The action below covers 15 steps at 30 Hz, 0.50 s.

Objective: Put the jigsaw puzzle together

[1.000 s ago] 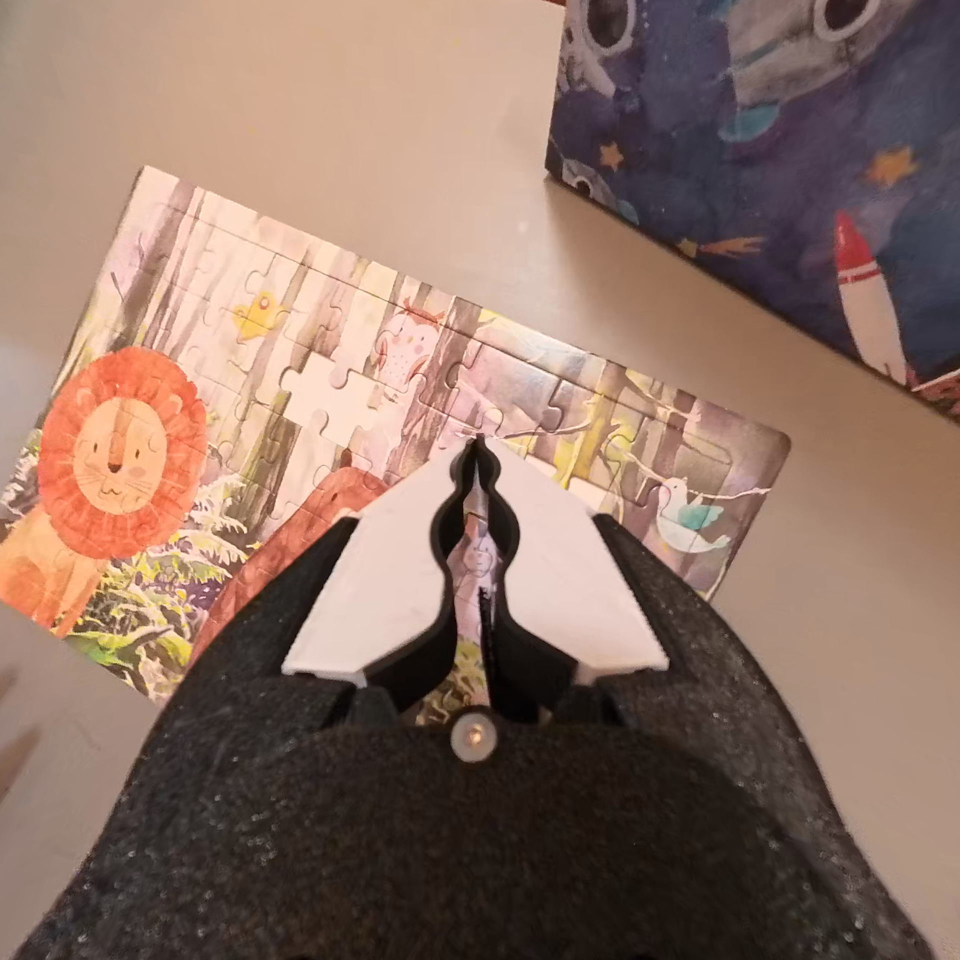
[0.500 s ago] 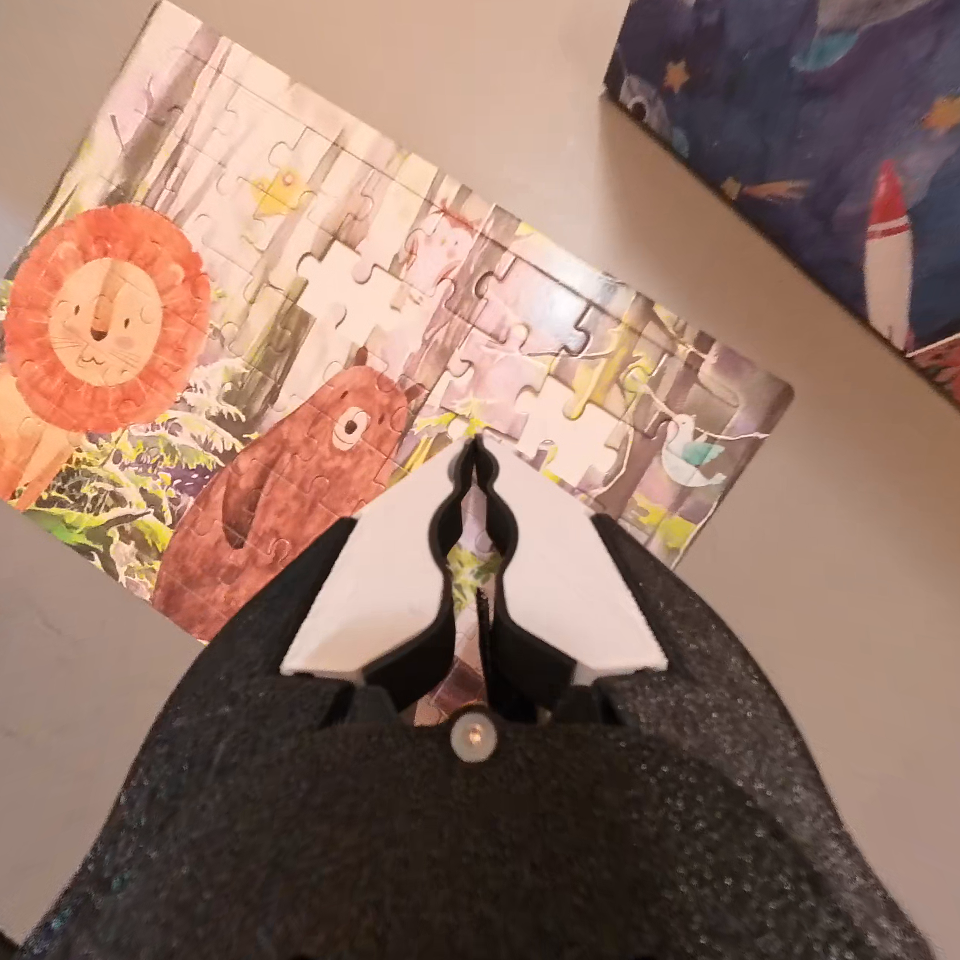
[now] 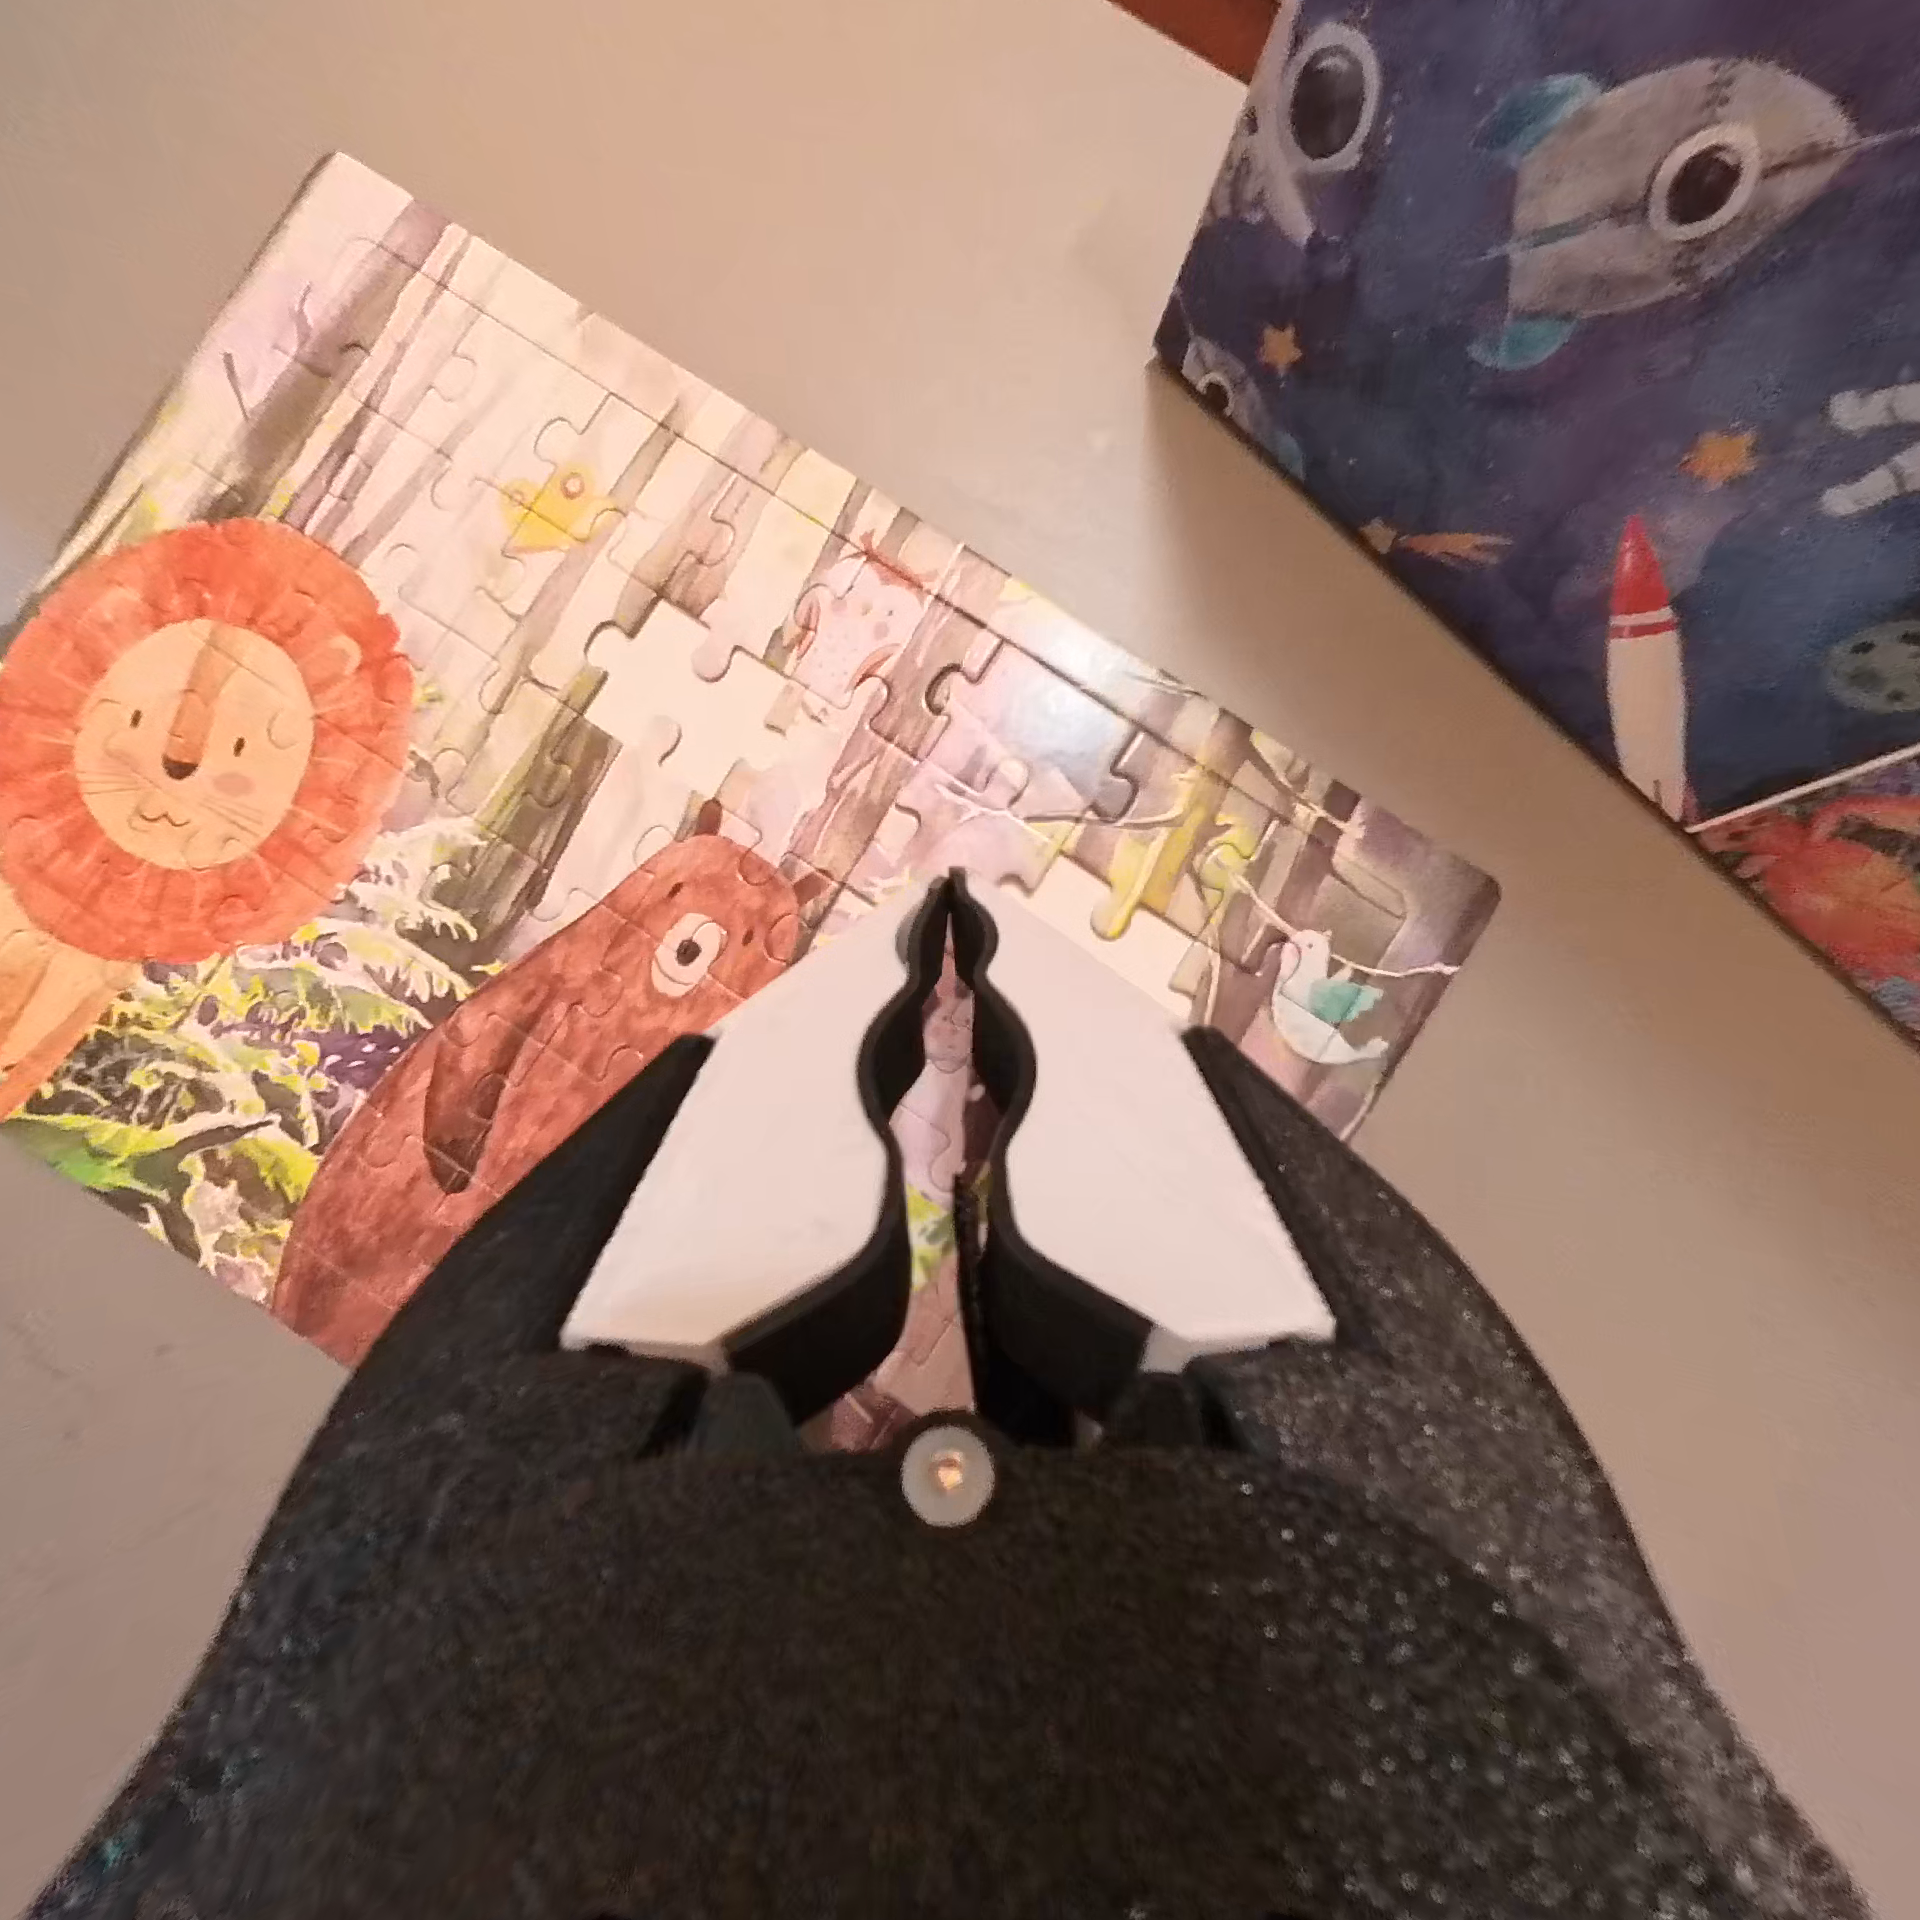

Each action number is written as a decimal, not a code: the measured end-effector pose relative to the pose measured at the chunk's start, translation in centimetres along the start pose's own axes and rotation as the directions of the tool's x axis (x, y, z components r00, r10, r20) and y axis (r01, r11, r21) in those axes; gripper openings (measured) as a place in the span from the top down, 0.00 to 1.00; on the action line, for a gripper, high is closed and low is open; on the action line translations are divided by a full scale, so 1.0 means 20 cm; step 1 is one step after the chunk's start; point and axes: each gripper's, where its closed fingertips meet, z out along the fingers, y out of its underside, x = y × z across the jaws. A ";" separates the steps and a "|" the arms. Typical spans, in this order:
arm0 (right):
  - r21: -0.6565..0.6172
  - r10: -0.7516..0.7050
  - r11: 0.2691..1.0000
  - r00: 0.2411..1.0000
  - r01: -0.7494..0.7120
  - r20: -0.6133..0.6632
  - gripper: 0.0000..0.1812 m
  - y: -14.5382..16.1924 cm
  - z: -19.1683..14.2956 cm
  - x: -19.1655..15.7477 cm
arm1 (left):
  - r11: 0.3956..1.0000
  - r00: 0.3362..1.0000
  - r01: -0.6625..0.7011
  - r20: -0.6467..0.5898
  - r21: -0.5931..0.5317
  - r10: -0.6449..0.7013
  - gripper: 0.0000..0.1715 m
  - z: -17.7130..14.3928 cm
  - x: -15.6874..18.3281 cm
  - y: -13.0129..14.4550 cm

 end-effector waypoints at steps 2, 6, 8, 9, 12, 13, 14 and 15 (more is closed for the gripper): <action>-0.048 -0.019 0.999 1.000 0.019 0.002 1.00 0.04 0.04 -0.02 | 1.000 1.000 0.001 0.000 0.000 -0.001 0.86 0.00 0.00 0.00; -0.061 -0.040 0.997 0.999 0.039 -0.006 1.00 0.04 0.05 -0.02 | 1.000 1.000 0.001 0.000 -0.001 -0.001 0.86 0.00 0.00 0.00; -0.078 -0.031 0.996 1.000 0.031 0.003 1.00 0.04 0.05 -0.02 | 1.000 1.000 -0.001 0.000 -0.001 0.001 0.86 0.00 0.00 0.00; -0.070 -0.032 0.997 1.000 0.032 0.001 1.00 0.02 0.04 -0.01 | 1.000 1.000 -0.001 0.000 -0.001 0.001 0.86 0.00 0.00 0.00; -0.020 -0.032 0.999 0.999 0.031 -0.033 1.00 -0.07 0.02 0.02 | 1.000 1.000 0.000 0.001 0.001 0.000 0.86 0.00 0.00 0.00; -0.017 -0.033 0.999 0.999 0.033 -0.042 1.00 -0.08 0.02 0.03 | 1.000 1.000 0.001 0.001 0.001 -0.001 0.86 0.00 0.00 0.00; -0.026 -0.038 0.999 0.998 0.037 -0.045 1.00 -0.08 0.03 0.03 | 1.000 1.000 0.001 0.002 0.001 -0.001 0.86 0.00 0.00 0.00; -0.056 -0.046 0.997 0.998 0.044 -0.039 1.00 -0.05 0.06 0.02 | 1.000 1.000 0.000 0.002 0.001 0.000 0.86 0.00 0.00 0.00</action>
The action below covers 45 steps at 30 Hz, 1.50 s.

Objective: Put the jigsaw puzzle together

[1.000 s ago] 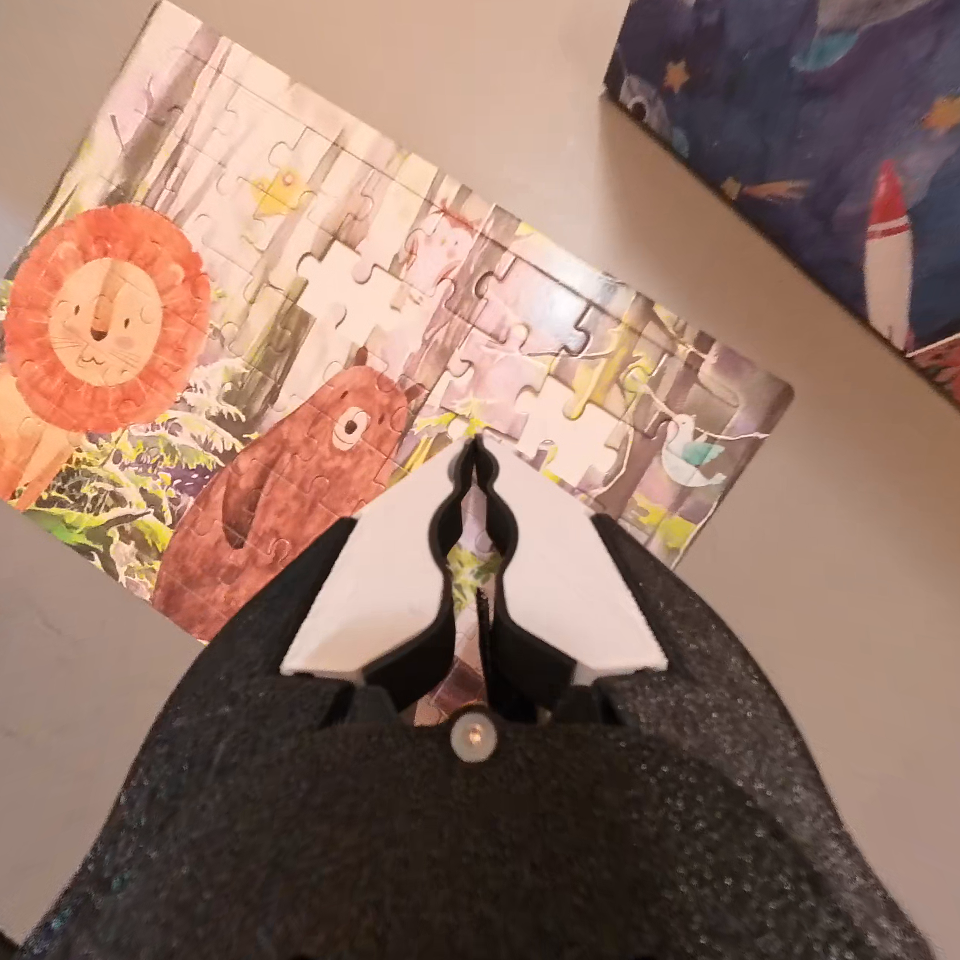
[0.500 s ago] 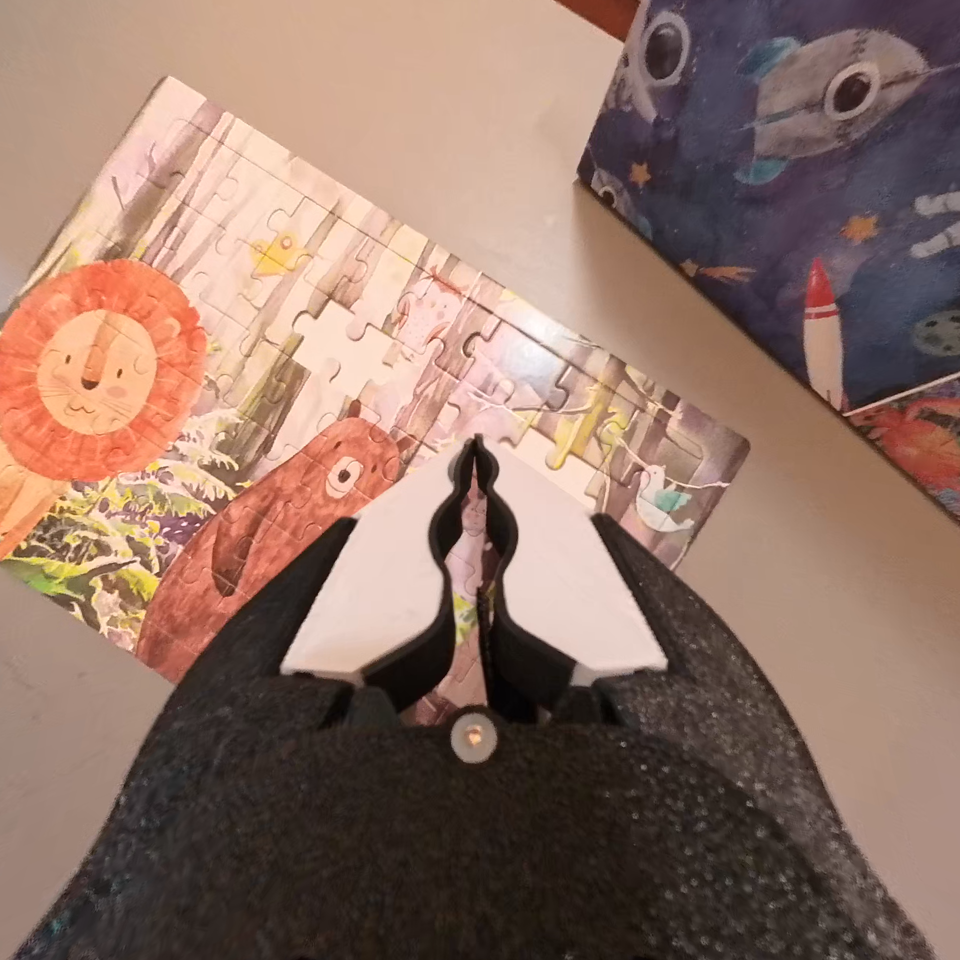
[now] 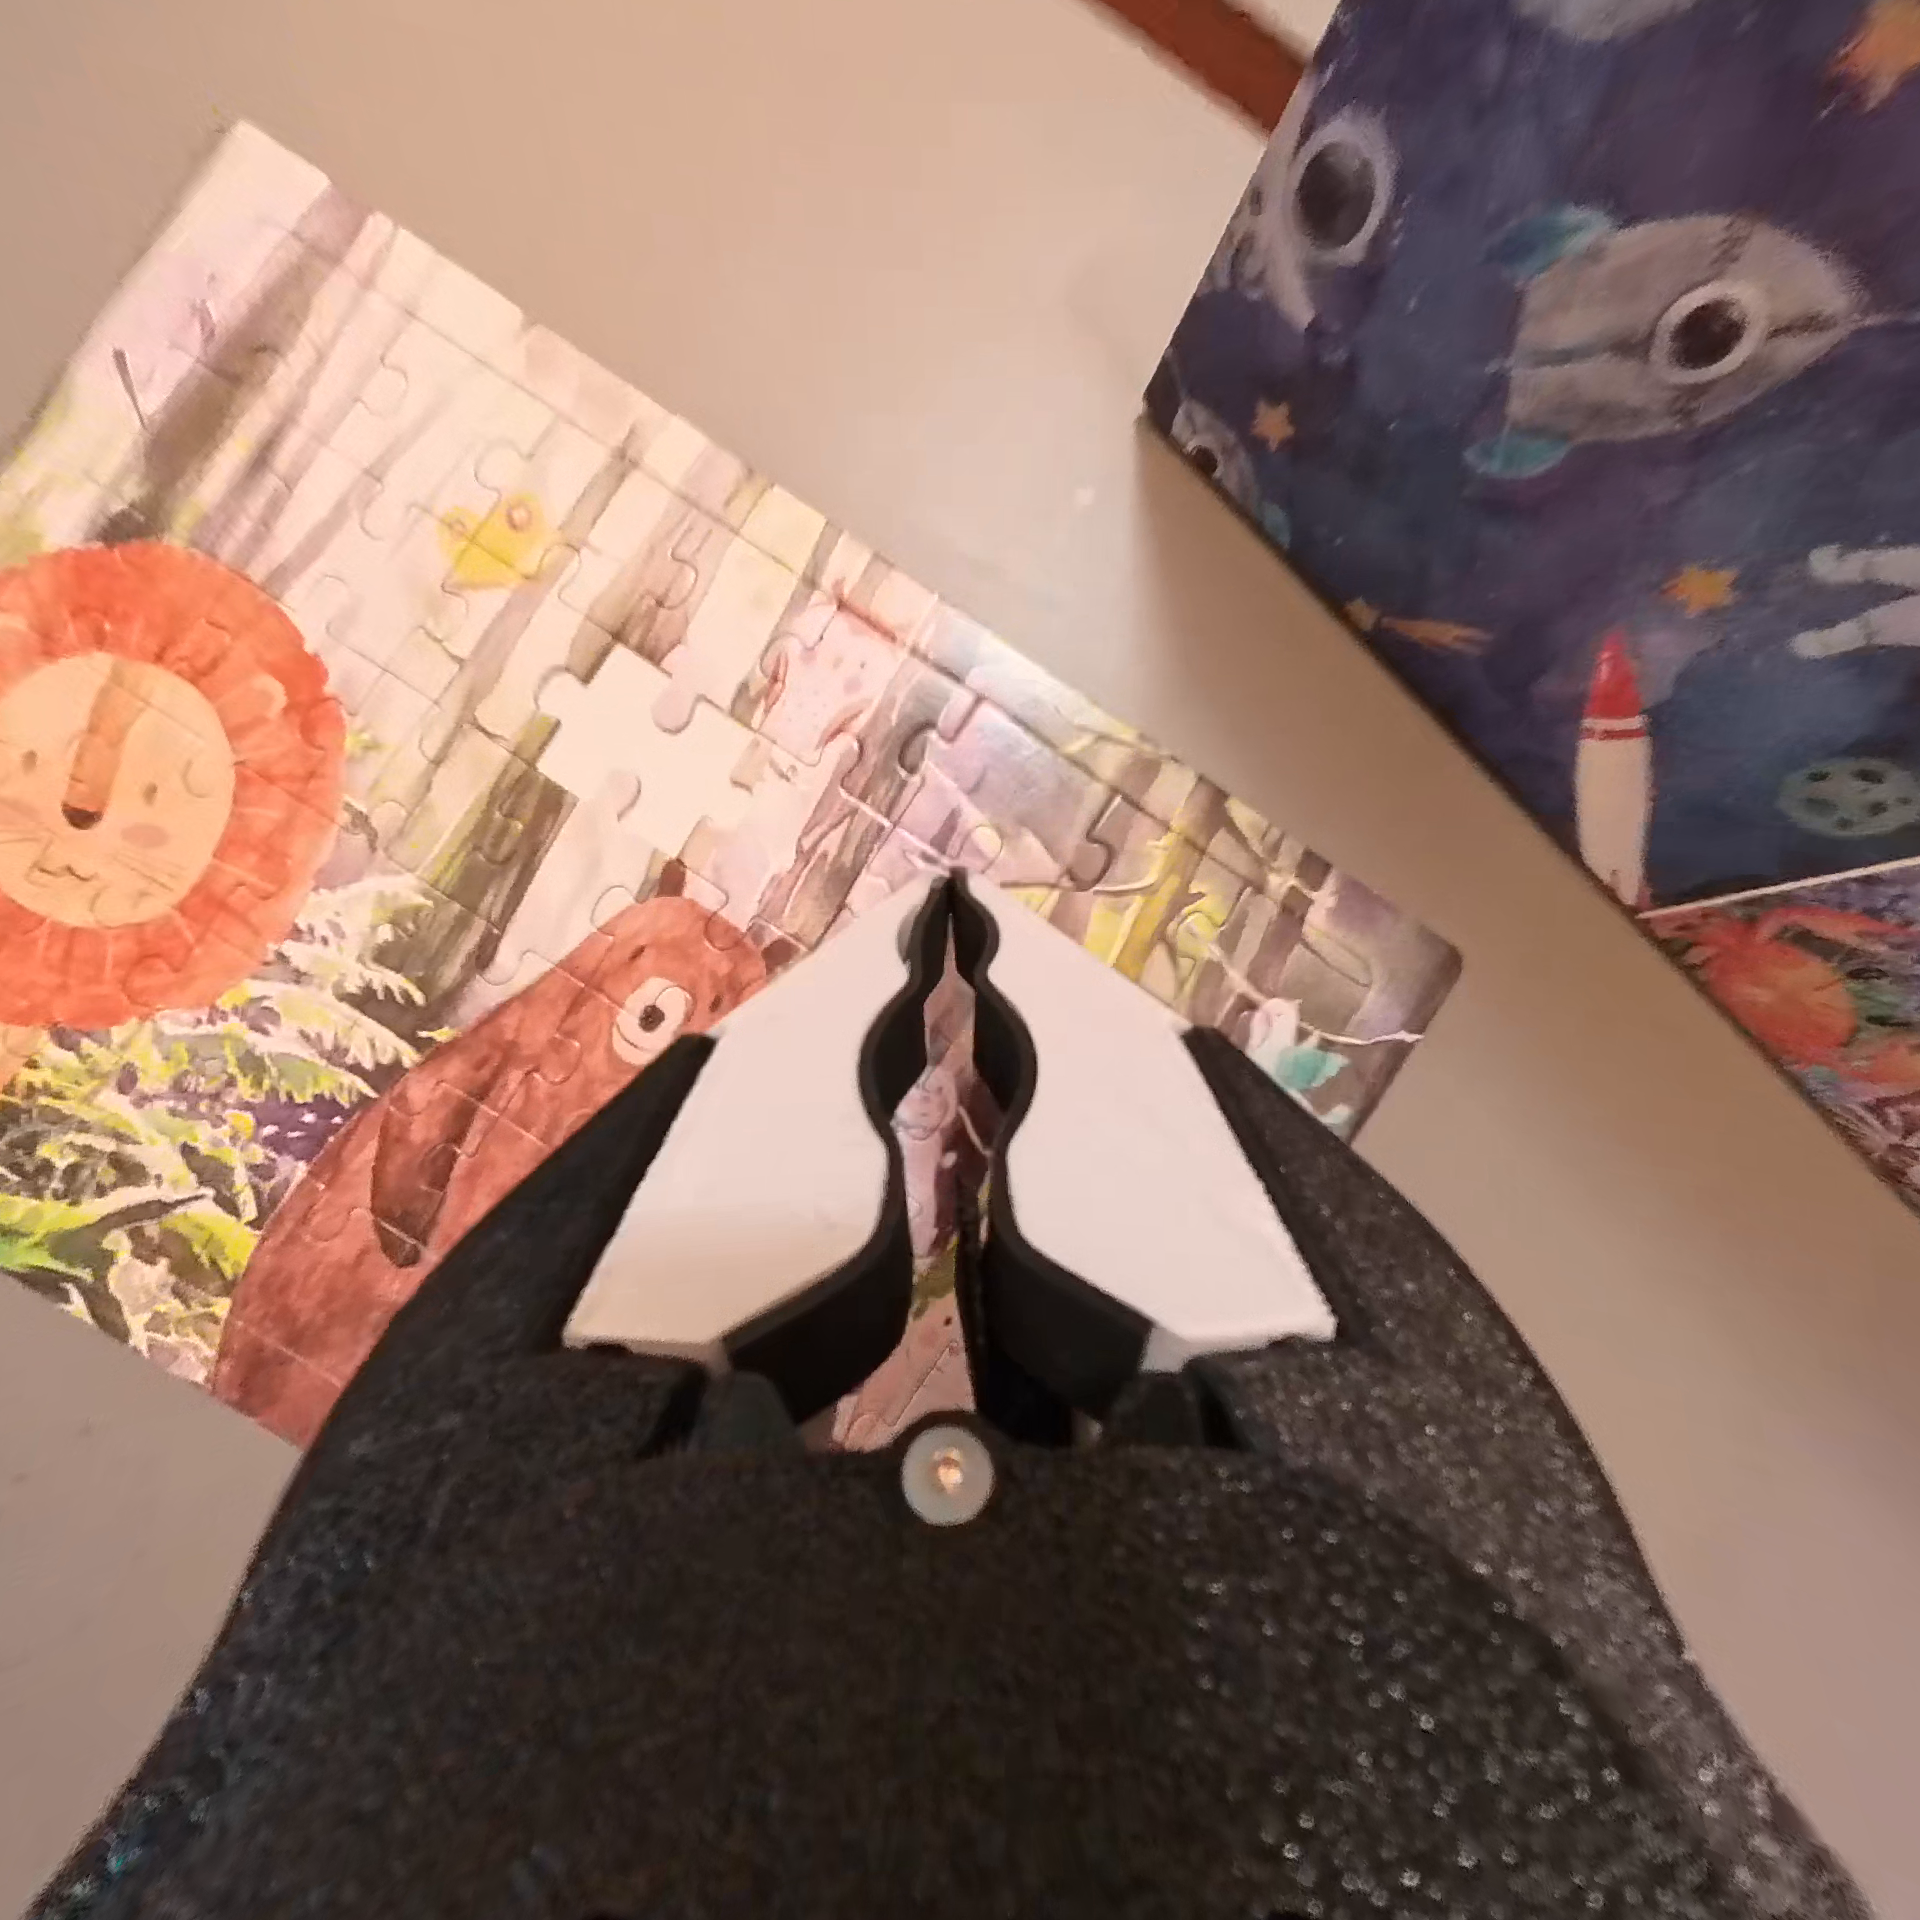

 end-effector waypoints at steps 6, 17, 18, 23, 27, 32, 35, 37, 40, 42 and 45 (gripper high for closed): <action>0.023 -0.004 1.000 1.000 0.004 -0.029 1.00 -0.02 0.00 0.02 | 1.000 1.000 -0.004 0.003 0.003 0.004 0.86 0.00 0.00 0.00; 0.418 -0.026 0.905 0.991 0.079 -0.131 1.00 -0.19 -0.67 0.12 | 1.000 0.999 -0.031 0.014 0.004 0.031 0.86 0.00 0.01 0.00; 0.439 -0.035 0.893 0.988 0.098 -0.150 0.98 -0.14 -0.83 0.14 | 0.999 0.999 -0.033 0.012 0.003 0.033 0.86 0.00 0.01 0.00; 0.238 -0.006 0.971 0.992 0.037 -0.129 0.75 0.54 -1.11 0.21 | 0.999 0.999 -0.050 0.008 -0.002 0.050 0.86 0.00 0.02 0.00; -0.005 0.065 0.998 0.997 -0.065 -0.038 0.79 1.12 -0.97 0.10 | 0.999 0.999 -0.046 0.008 0.001 0.046 0.86 0.00 0.02 0.00; 0.033 0.277 0.961 0.959 -0.275 -0.063 0.78 1.26 -0.87 0.00 | 0.999 0.998 -0.054 0.012 0.000 0.054 0.86 0.00 0.03 0.00; 0.011 0.224 0.975 0.970 -0.224 -0.092 0.81 1.27 -0.80 -0.08 | 0.998 0.998 -0.057 0.009 -0.002 0.057 0.86 0.00 0.03 0.00; -0.011 0.170 0.985 0.968 -0.175 -0.187 0.80 1.29 -0.77 -0.04 | 0.998 0.998 -0.058 0.003 -0.003 0.058 0.86 0.00 0.04 0.00; 0.010 0.095 0.995 0.968 -0.095 -0.230 0.78 1.26 -0.80 0.01 | 0.998 0.998 -0.062 0.001 -0.003 0.062 0.86 0.00 0.04 0.00; 0.030 0.028 0.999 0.986 -0.023 -0.166 0.77 1.24 -0.81 0.00 | 0.998 0.998 -0.058 -0.001 -0.002 0.058 0.86 0.00 0.04 0.00; 0.031 -0.089 0.996 0.996 0.089 -0.001 0.73 1.28 -0.79 -0.03 | 0.998 0.998 -0.056 -0.005 -0.003 0.056 0.86 0.00 0.05 0.00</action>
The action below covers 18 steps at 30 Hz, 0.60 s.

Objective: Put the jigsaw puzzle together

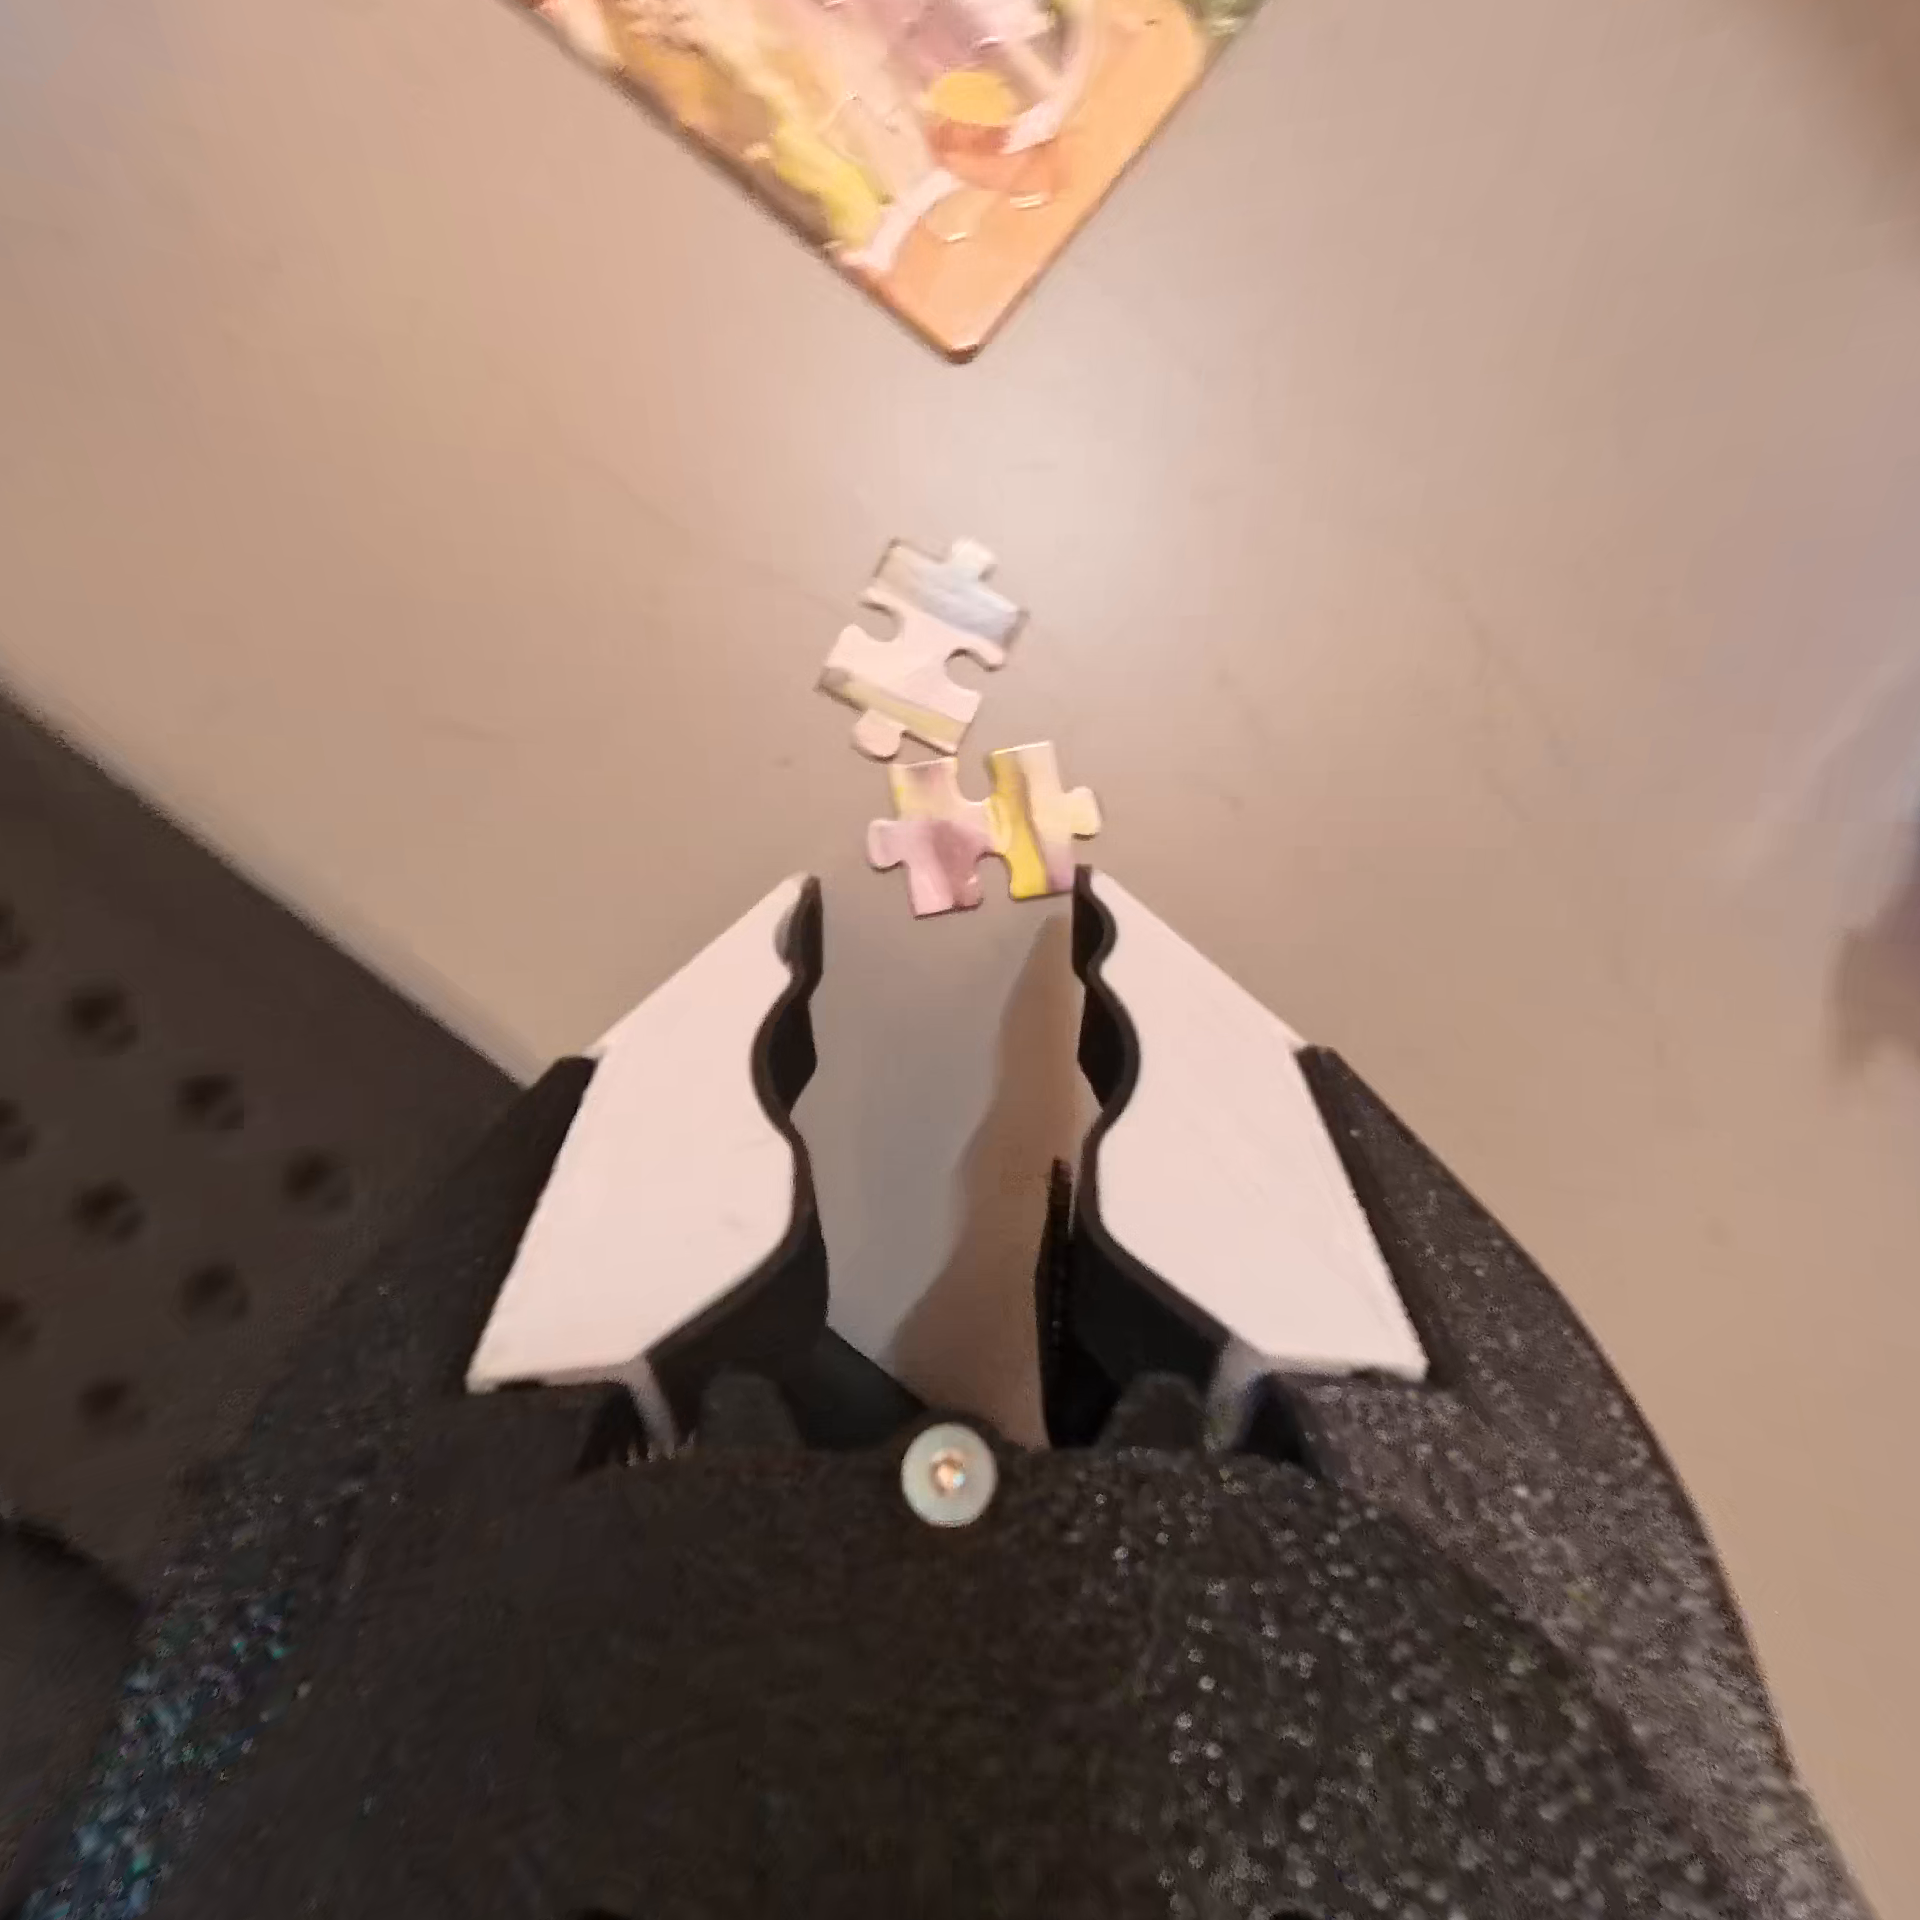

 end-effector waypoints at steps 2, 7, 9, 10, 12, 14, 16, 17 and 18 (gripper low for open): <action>-0.001 -0.076 0.997 0.995 0.076 0.060 0.73 0.02 0.03 0.01 | 1.000 1.000 -0.001 -0.001 0.000 0.001 0.86 0.00 0.00 0.00; 0.043 -0.111 0.993 0.984 0.106 0.136 0.79 0.00 0.04 0.03 | 1.000 1.000 -0.012 0.011 -0.009 0.012 0.86 0.00 0.00 0.01; 0.060 -0.092 0.995 0.982 0.083 0.165 0.79 0.00 0.05 0.03 | 1.000 1.000 -0.017 0.013 -0.015 0.017 0.86 0.01 0.00 0.01; 0.070 -0.079 0.995 0.981 0.067 0.180 0.79 0.01 0.05 0.03 | 1.000 1.000 -0.020 0.012 -0.019 0.021 0.86 0.01 0.00 0.02; 0.095 -0.071 0.994 0.977 0.052 0.203 0.81 0.01 0.05 0.04 | 0.999 0.999 -0.032 0.010 -0.027 0.032 0.86 0.02 0.01 0.02; 0.127 -0.054 0.992 0.967 0.023 0.248 0.81 0.00 0.04 0.04 | 0.998 0.999 -0.047 0.005 -0.030 0.047 0.86 0.02 0.02 0.02; 0.130 -0.017 0.991 0.957 -0.022 0.290 0.81 0.00 0.04 0.04 | 0.998 0.998 -0.057 -0.002 -0.025 0.057 0.86 0.02 0.03 0.02; 0.122 -0.013 0.992 0.958 -0.023 0.288 0.81 0.00 0.04 0.04 | 0.998 0.998 -0.061 -0.003 -0.021 0.061 0.86 0.02 0.03 0.02; 0.115 -0.027 0.993 0.962 -0.005 0.271 0.82 0.00 0.04 0.04 | 0.998 0.998 -0.062 -0.002 -0.018 0.062 0.86 0.02 0.03 0.01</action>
